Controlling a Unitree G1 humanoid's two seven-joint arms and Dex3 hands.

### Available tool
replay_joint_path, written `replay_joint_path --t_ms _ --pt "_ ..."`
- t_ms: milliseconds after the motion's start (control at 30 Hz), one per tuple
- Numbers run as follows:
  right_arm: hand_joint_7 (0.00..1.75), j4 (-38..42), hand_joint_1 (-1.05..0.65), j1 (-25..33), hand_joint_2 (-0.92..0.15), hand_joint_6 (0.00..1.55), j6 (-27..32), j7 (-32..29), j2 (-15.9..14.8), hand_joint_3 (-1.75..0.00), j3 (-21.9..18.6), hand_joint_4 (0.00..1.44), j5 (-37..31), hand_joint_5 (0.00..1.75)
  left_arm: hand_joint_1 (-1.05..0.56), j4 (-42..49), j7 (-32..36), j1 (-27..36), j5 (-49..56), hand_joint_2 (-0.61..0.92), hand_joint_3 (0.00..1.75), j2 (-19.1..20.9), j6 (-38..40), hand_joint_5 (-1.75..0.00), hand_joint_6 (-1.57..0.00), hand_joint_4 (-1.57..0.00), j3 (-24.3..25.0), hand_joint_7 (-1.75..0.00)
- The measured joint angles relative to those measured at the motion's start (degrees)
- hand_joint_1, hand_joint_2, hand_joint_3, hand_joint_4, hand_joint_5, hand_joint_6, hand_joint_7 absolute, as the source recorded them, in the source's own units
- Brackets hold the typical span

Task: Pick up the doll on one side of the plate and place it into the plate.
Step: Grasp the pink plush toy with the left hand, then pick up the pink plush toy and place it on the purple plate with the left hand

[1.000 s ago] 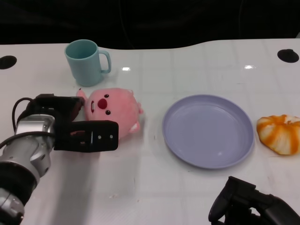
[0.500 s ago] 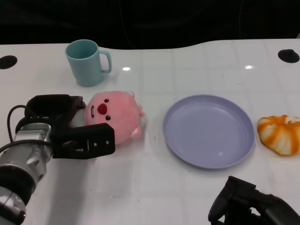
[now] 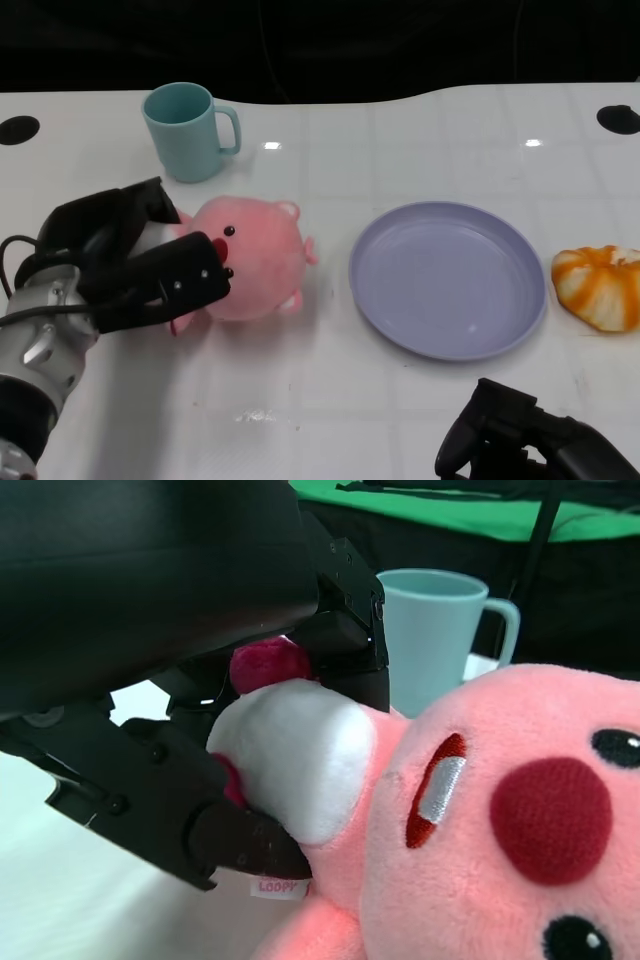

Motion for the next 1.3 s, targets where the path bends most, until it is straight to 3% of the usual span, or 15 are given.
replay_joint_path --t_ms 67,100,200,333,533,700,733,767,867,1000,1300 --pt "1.65 0.0 -0.20 -0.1 -0.89 0.44 0.2 0.0 0.0 -0.59 0.0 0.62 0.1 1.75 -0.17 -2.1 -1.3 0.2 -0.5 0.51 1.07 0.0 0.3 -1.75 -0.76 -0.94 0.4 -1.75" --pt "1.66 0.0 -0.20 -0.1 -0.89 0.44 0.4 0.0 0.0 -0.59 0.0 0.62 0.2 1.75 -0.19 -3.3 -2.0 0.4 -0.6 0.55 0.98 0.0 0.5 -1.75 -0.74 -0.93 0.5 -1.75" --pt "1.66 0.0 -0.22 -0.4 -0.88 0.44 0.5 -0.1 0.0 -0.59 0.0 0.63 0.2 1.75 -0.18 -7.0 -3.5 1.0 -0.6 0.59 0.92 0.1 1.0 -1.75 -0.73 -0.93 0.5 -1.75" --pt "1.65 0.1 -0.20 -0.4 -0.87 0.44 0.5 0.0 -0.1 -0.60 -0.2 0.62 0.3 1.75 -0.18 -11.4 -4.7 1.4 -1.1 0.49 1.09 -0.3 1.8 -1.75 -0.74 -0.92 0.9 -1.75" --pt "1.65 0.2 -0.20 -0.2 -0.87 0.45 0.4 0.2 -0.4 -0.61 -0.5 0.62 0.3 1.75 -0.20 -15.3 -5.1 1.4 -0.4 0.45 1.16 -4.0 3.6 -1.75 -0.76 -0.95 0.0 -1.75" --pt "1.64 0.2 -0.19 0.2 -0.87 0.44 0.4 0.2 -0.4 -0.62 -0.5 0.62 0.3 1.75 -0.20 -14.1 -4.9 0.3 0.6 0.41 1.14 -8.2 3.3 -1.75 -0.75 -0.95 -1.9 -1.74" --pt "1.64 0.2 -0.19 0.3 -0.87 0.44 0.4 0.2 -0.4 -0.62 -0.5 0.62 0.3 1.75 -0.20 -13.5 -4.9 -0.4 1.0 0.40 1.10 -9.0 3.4 -1.75 -0.81 -0.94 -2.3 -1.56" --pt "1.64 0.2 -0.20 0.4 -0.87 0.44 0.4 0.2 -0.4 -0.62 -0.5 0.62 0.3 1.75 -0.20 -13.0 -4.8 -1.1 1.2 0.40 1.10 -9.7 3.5 -1.75 -0.82 -0.94 -2.5 -1.52" --pt "1.64 0.2 -0.20 0.6 -0.87 0.44 0.2 0.2 -0.4 -0.62 -0.4 0.62 0.3 1.75 -0.21 -11.5 -4.4 -3.2 2.1 0.39 1.22 -11.9 3.7 -1.75 -0.77 -0.96 -3.3 -1.70" --pt "1.64 0.1 -0.21 0.7 -0.87 0.44 0.2 0.2 -0.4 -0.62 -0.1 0.62 0.3 1.75 -0.21 -9.5 -4.4 -6.0 2.2 0.39 1.26 -15.6 5.0 -1.75 -0.75 -0.95 -4.1 -1.74" --pt "1.65 -0.4 -0.21 1.3 -0.87 0.44 0.0 -0.1 -0.3 -0.62 0.7 0.63 -0.1 1.75 -0.22 -0.4 -3.3 -13.0 2.9 0.47 1.08 -22.0 5.1 -1.75 -0.72 -0.93 -6.8 -1.75"
